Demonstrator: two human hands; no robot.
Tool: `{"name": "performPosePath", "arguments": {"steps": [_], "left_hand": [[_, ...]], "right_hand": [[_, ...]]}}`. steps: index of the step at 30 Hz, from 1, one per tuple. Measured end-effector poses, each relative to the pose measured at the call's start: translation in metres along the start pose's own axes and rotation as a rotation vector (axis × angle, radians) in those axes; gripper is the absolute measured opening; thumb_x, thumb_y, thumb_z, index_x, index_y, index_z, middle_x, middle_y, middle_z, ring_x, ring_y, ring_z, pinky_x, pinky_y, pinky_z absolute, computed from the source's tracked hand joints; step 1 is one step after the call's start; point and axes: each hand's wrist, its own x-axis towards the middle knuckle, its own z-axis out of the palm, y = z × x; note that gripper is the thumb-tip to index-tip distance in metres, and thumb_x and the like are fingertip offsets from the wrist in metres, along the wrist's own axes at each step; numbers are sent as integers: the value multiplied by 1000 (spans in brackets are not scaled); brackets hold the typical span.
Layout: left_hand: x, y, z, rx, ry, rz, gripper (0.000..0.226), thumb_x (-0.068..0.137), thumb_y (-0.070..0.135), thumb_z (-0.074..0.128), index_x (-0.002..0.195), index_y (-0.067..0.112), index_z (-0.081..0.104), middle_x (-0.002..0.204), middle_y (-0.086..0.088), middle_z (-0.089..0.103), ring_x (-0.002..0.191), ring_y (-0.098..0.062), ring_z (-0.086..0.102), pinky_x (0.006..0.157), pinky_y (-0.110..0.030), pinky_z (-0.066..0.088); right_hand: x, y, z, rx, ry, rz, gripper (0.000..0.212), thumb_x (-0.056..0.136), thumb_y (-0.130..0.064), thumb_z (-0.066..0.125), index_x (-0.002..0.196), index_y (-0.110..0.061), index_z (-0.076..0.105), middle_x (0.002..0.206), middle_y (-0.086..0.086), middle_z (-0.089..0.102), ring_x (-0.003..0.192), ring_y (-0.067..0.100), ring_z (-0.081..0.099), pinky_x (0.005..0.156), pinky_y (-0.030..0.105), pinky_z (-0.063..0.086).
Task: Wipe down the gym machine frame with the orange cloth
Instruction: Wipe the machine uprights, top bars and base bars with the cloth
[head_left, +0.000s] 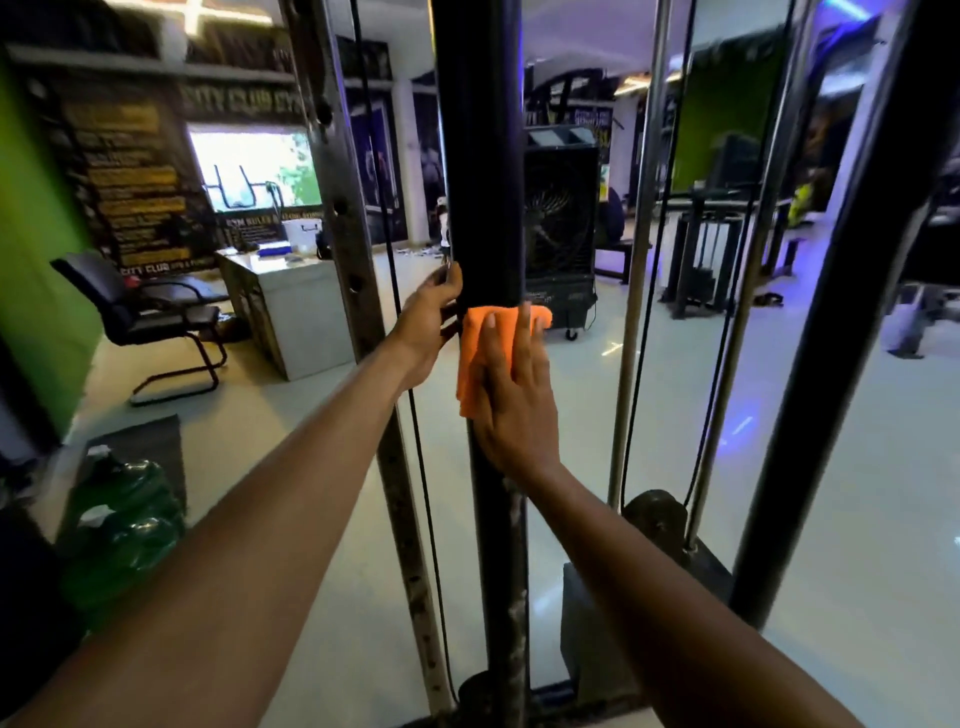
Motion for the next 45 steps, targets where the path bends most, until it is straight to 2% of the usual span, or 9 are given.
{"name": "performPosePath", "arguments": {"steps": [5, 10, 13, 17, 24, 30, 35, 39, 45], "left_hand": [[1, -25, 4, 46, 3, 145, 38, 113, 47, 48, 144, 29, 61, 133, 8, 70, 123, -14, 62, 110, -37, 47], [-1, -49, -6, 123, -38, 231, 25, 114, 38, 49, 135, 42, 63, 114, 13, 72, 111, -13, 65, 97, -40, 50], [1, -61, -14, 175, -45, 257, 38, 113, 45, 49, 149, 53, 53, 136, 11, 67, 130, -17, 62, 110, -48, 51], [1, -62, -12, 210, 18, 302, 30, 110, 44, 55, 121, 72, 60, 145, 14, 63, 138, -15, 57, 118, -59, 45], [3, -47, -21, 184, -32, 237, 38, 111, 35, 58, 148, 41, 60, 138, 4, 68, 126, -21, 65, 99, -52, 59], [-9, -39, -17, 167, -45, 178, 32, 112, 42, 52, 140, 33, 64, 137, 0, 69, 129, -31, 64, 107, -56, 55], [-17, -33, -13, 172, -59, 170, 30, 115, 42, 43, 121, 29, 70, 130, -4, 70, 125, -30, 65, 110, -56, 52], [-12, -30, -17, 221, -34, 153, 37, 115, 44, 43, 140, 26, 62, 142, -5, 63, 130, -29, 60, 113, -55, 48], [-18, -52, -9, 201, -52, 208, 37, 115, 32, 46, 151, 36, 56, 142, 2, 64, 132, -23, 60, 108, -50, 53]], "right_hand": [[-71, 30, 34, 9, -13, -71, 99, 104, -32, 68, 174, -32, -2, 180, 5, -23, 167, 37, -18, 125, 72, 29], [-13, 11, 28, 93, 152, -81, 71, 113, -33, 41, 175, -34, 7, 182, 2, -16, 168, 34, -13, 130, 68, 22], [-27, 20, 39, 121, 197, -99, 71, 115, -32, 42, 174, -36, 4, 182, -2, -16, 168, 31, -10, 128, 68, 27], [-84, 41, 62, 152, 112, 9, 73, 115, -46, 39, 170, -50, -9, 179, -15, -24, 169, 27, -6, 119, 70, 41], [12, 21, 27, 228, 175, -19, 70, 112, -64, 33, 166, -59, -11, 180, -16, -19, 167, 33, 12, 113, 71, 46], [-56, 38, 51, 182, 134, -17, 77, 114, -57, 44, 170, -51, -9, 176, -22, -26, 169, 28, 3, 112, 68, 50], [-23, 40, 34, 191, 134, -21, 70, 115, -59, 35, 165, -59, -13, 180, -17, -18, 166, 35, 19, 109, 70, 50], [36, 26, 6, 151, 178, -71, 67, 116, -58, 30, 169, -51, -11, 183, -7, -1, 166, 26, 20, 116, 63, 47], [-71, 47, 59, 84, 126, -109, 77, 116, -40, 47, 173, -41, -4, 180, -6, -22, 168, 29, -12, 121, 67, 40]]}}
